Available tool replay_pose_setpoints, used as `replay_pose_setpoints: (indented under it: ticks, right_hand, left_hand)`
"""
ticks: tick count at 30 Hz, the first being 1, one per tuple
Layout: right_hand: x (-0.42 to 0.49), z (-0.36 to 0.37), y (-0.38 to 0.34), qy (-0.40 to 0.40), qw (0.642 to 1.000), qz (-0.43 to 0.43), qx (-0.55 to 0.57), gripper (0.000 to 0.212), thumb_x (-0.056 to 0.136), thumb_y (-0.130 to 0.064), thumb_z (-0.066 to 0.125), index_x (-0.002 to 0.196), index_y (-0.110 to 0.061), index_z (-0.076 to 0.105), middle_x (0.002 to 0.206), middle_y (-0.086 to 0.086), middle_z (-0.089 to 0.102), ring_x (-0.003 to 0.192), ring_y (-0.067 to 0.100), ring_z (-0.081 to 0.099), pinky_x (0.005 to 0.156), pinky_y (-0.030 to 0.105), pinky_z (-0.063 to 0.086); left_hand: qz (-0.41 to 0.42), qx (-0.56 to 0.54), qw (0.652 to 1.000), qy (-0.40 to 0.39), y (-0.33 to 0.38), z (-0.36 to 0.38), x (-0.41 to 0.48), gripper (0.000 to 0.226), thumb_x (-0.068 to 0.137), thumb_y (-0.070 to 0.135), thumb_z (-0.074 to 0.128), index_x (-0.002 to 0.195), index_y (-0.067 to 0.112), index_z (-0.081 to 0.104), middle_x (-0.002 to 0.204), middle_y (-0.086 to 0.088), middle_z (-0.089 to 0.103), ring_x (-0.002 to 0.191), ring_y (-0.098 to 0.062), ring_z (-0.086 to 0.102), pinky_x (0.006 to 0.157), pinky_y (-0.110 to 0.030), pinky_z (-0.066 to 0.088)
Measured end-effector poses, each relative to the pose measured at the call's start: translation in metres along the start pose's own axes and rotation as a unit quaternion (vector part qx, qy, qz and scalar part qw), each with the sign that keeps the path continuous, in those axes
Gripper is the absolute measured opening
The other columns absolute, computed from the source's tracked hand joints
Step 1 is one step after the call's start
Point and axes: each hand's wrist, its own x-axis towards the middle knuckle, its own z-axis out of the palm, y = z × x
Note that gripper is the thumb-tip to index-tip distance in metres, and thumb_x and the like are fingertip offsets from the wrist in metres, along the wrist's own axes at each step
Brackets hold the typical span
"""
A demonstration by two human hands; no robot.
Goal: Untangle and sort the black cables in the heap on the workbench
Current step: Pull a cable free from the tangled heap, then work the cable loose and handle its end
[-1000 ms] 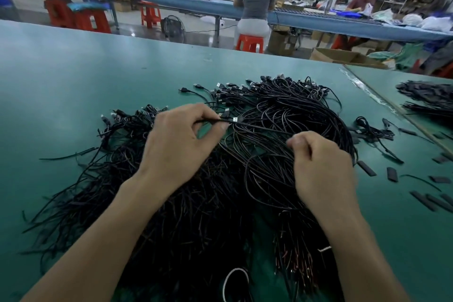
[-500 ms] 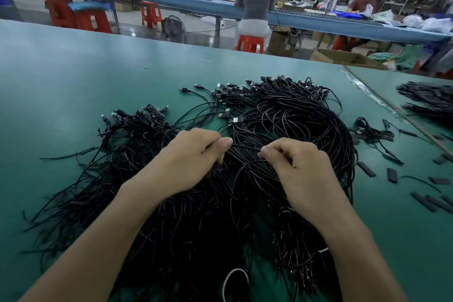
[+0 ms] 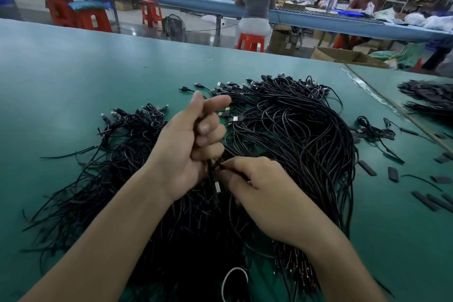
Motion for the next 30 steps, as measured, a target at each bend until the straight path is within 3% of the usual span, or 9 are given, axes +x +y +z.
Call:
replay_pose_setpoints:
  ticks: [2,5,9,14,17,21,23,27,30]
  right_hand:
    - [-0.003,-0.002,-0.004,-0.006,1.000,-0.007,-0.020,0.024,0.101,-0.033,0.052,0.083,-0.020,0.063,0.054,-0.005,0.049,0.042,0.006,0.036,0.042,0.026,0.031]
    - [-0.006,-0.009,-0.009,0.031,0.999,-0.031,-0.019,0.025,0.098,-0.031,0.057,0.077,-0.020,0.065,0.054,-0.009,0.051,0.043,0.005,0.039,0.042,0.020,0.033]
    - [-0.007,-0.027,-0.008,0.153,0.985,-0.076,0.011,0.014,0.087,-0.030,0.074,0.074,-0.024,0.075,0.065,-0.014,0.068,0.054,0.002,0.059,0.053,0.014,0.045]
    - [-0.005,-0.030,-0.003,0.268,0.947,-0.113,0.136,0.021,0.080,-0.038,0.076,0.066,-0.023,0.069,0.056,-0.005,0.062,0.047,0.002,0.047,0.044,0.017,0.038]
    - [0.000,-0.014,-0.002,0.220,0.944,-0.046,0.241,0.030,0.085,-0.048,0.061,0.063,-0.028,0.066,0.047,-0.008,0.045,0.041,0.005,0.033,0.038,0.020,0.026]
    - [0.003,0.004,-0.003,0.118,0.986,0.026,0.116,0.034,0.100,-0.042,0.049,0.074,-0.031,0.069,0.051,-0.007,0.049,0.042,0.005,0.035,0.040,0.022,0.028]
    - [0.001,0.005,-0.005,0.065,0.997,0.026,0.045,0.028,0.102,-0.039,0.048,0.089,-0.027,0.070,0.052,-0.006,0.049,0.043,0.007,0.037,0.041,0.025,0.031]
    - [-0.007,0.000,-0.011,0.018,0.997,0.000,-0.072,0.026,0.100,-0.043,0.047,0.088,-0.026,0.062,0.054,-0.013,0.054,0.042,0.006,0.042,0.046,0.026,0.032]
    - [-0.011,-0.014,-0.014,0.084,0.994,-0.051,-0.049,0.027,0.095,-0.041,0.056,0.075,-0.025,0.066,0.055,-0.010,0.057,0.043,0.004,0.043,0.044,0.025,0.036]
  left_hand:
    - [0.071,0.147,0.985,0.048,-0.008,-0.005,0.002,0.042,0.107,0.030,0.037,0.093,0.009,0.071,0.057,0.005,0.047,0.047,-0.006,0.037,0.038,-0.016,0.034]
    - [0.150,0.415,0.896,0.046,-0.016,-0.003,-0.001,0.041,0.107,0.025,0.039,0.085,0.014,0.072,0.063,0.003,0.064,0.054,-0.008,0.056,0.051,-0.018,0.046]
    - [0.031,0.484,0.873,-0.051,-0.016,0.007,-0.008,0.059,0.100,0.049,0.039,0.051,0.023,0.061,0.043,0.001,0.055,0.036,-0.010,0.047,0.040,-0.017,0.036]
    - [-0.150,0.339,0.908,-0.194,0.003,0.011,-0.019,0.072,0.097,0.067,0.030,0.050,0.015,0.049,0.038,0.005,0.030,0.033,-0.011,0.022,0.033,-0.016,0.021]
    - [-0.168,0.126,0.947,-0.245,0.014,0.009,-0.020,0.054,0.096,0.052,0.040,0.052,0.020,0.045,0.039,0.010,0.030,0.032,-0.004,0.022,0.030,-0.016,0.015]
    - [-0.080,-0.071,0.985,-0.135,0.014,0.010,-0.012,0.046,0.099,0.037,0.043,0.063,0.016,0.061,0.050,0.008,0.048,0.039,0.000,0.041,0.034,-0.011,0.032]
    - [-0.007,-0.080,0.996,-0.048,0.008,0.008,-0.007,0.048,0.102,0.034,0.040,0.077,0.009,0.073,0.068,-0.001,0.067,0.056,-0.007,0.064,0.050,-0.015,0.051]
    - [0.144,0.218,0.965,0.027,-0.010,-0.001,-0.001,0.039,0.107,0.028,0.035,0.110,0.008,0.068,0.102,-0.007,0.076,0.098,-0.017,0.073,0.083,-0.026,0.058]
    - [0.151,0.481,0.863,0.004,-0.015,0.000,-0.007,0.042,0.106,0.033,0.039,0.083,0.027,0.074,0.072,0.005,0.073,0.066,-0.005,0.070,0.061,-0.016,0.053]
